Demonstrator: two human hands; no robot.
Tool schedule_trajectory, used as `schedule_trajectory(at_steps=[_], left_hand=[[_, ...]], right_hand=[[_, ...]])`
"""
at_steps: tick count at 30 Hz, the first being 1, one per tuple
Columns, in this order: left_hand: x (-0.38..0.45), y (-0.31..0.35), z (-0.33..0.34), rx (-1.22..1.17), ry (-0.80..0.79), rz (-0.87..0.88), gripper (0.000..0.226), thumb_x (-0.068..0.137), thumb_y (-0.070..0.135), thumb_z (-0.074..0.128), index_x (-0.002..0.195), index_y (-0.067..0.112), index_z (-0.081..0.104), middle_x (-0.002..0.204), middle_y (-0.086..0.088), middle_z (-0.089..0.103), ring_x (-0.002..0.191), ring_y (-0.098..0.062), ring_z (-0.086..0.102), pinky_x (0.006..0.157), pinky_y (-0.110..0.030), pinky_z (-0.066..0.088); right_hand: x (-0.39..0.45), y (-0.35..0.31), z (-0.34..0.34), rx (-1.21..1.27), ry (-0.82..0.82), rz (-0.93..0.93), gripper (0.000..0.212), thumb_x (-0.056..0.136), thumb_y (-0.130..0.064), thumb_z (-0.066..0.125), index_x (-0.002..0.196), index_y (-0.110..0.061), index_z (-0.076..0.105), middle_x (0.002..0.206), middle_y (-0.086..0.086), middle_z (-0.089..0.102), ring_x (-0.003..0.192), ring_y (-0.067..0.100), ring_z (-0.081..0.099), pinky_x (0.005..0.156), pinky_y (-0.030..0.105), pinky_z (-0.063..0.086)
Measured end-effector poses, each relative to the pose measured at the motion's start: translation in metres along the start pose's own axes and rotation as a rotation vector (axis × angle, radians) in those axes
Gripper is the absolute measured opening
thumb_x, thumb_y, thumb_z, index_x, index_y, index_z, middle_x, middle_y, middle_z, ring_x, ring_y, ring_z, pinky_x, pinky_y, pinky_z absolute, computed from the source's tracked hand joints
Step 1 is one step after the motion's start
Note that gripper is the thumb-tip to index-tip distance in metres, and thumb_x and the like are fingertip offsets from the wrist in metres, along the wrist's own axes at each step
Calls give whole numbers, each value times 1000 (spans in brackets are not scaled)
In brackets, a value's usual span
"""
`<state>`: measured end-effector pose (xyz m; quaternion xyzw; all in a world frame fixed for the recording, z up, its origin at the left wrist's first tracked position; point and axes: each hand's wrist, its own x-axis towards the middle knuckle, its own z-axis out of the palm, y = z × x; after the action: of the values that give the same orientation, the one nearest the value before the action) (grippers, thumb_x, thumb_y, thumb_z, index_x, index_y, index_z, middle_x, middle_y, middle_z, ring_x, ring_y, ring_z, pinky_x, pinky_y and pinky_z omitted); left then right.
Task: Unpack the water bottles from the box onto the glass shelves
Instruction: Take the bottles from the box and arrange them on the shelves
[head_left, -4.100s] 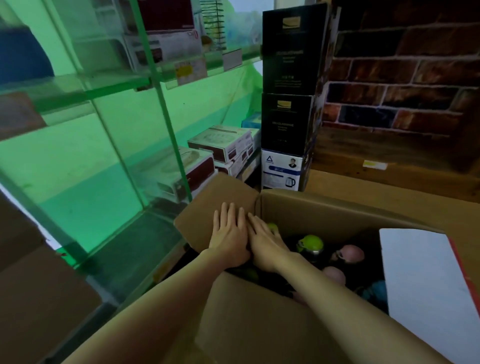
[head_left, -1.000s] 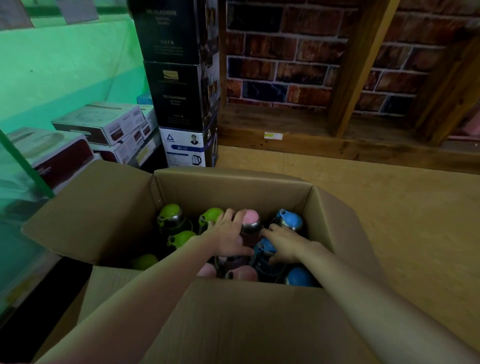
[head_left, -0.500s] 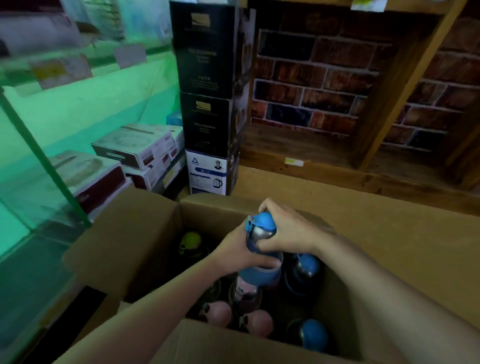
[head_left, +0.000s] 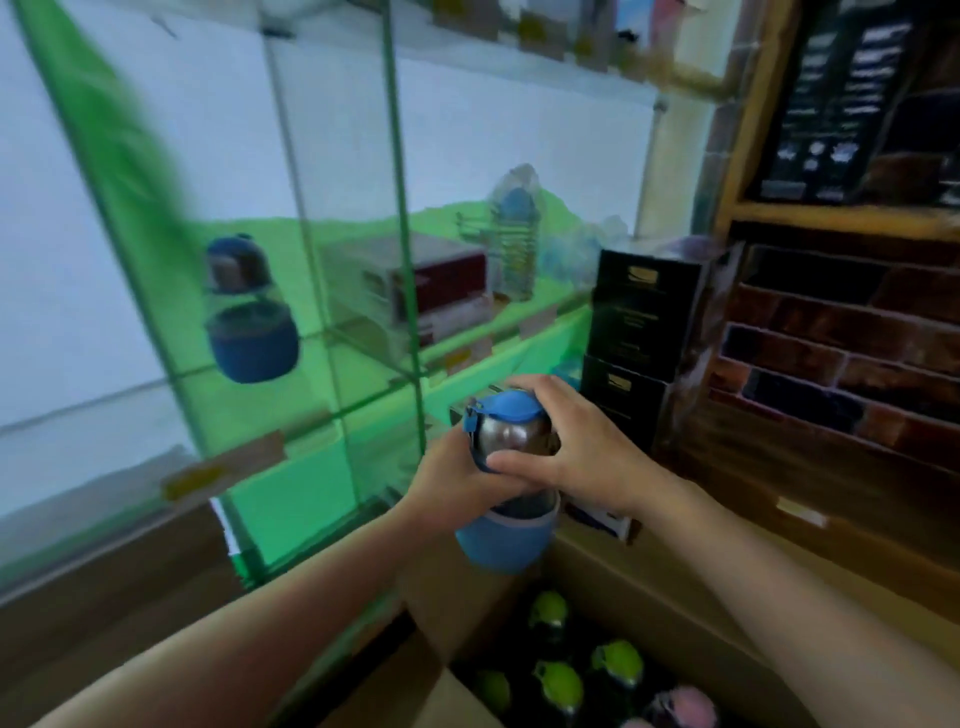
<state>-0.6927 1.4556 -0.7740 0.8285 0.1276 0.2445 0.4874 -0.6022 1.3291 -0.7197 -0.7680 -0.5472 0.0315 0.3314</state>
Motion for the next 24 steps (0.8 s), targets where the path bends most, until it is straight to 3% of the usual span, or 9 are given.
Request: schedule_trajectory(at_steps=[4,6,9,12,16,19,24], left_hand=[[-6,34,-68,82,151,1,26,65,21,83,71,32,60,55,26,63,58,12,57,55,-8,42],[-10,48,-103,109,219,5,23,60,33,81,72,26,63,58,21,66,61,11,58,59,-14,46],[-13,59,-151,142,358,0,49,48,52,69,84,19,70,83,2,74,82,-10,68,78,-36,56],[-15,61,-190,193,460,-72,54,44,55,73,84,19,69,84,0,73,82,-14,67,78,-35,56],[-18,50,-223,251,522,-156,29,68,31,83,86,19,63,82,2,67,82,-17,63,72,-27,51],[-18,32,-231,287,562,-200,49,65,37,84,103,13,63,99,-5,68,93,-22,64,86,-36,53],[-12,11,-235,207,601,-233,54,63,40,84,107,15,65,103,-4,71,97,-21,66,88,-38,54]], right_hand=[[36,-53,-6,96,44,-145,73,75,-44,72,136,-23,39,127,-7,45,114,5,43,92,16,32],[55,-78,-4,137,56,-209,72,76,-43,71,137,-23,39,127,-8,45,113,5,45,94,18,35],[82,-109,6,214,49,-264,64,80,-40,69,135,-21,41,130,-5,47,113,7,49,96,24,41],[104,-127,22,228,13,-264,63,83,-40,65,136,-22,38,125,-4,46,111,10,51,96,32,45],[124,-142,43,212,1,-260,63,86,-39,62,139,-19,35,124,-1,45,112,13,50,94,30,44],[132,-145,56,180,3,-233,62,87,-39,60,139,-19,34,129,3,44,111,14,49,96,35,45],[141,-143,65,101,0,-222,61,88,-41,57,140,-20,31,134,3,41,119,15,46,98,43,45]])
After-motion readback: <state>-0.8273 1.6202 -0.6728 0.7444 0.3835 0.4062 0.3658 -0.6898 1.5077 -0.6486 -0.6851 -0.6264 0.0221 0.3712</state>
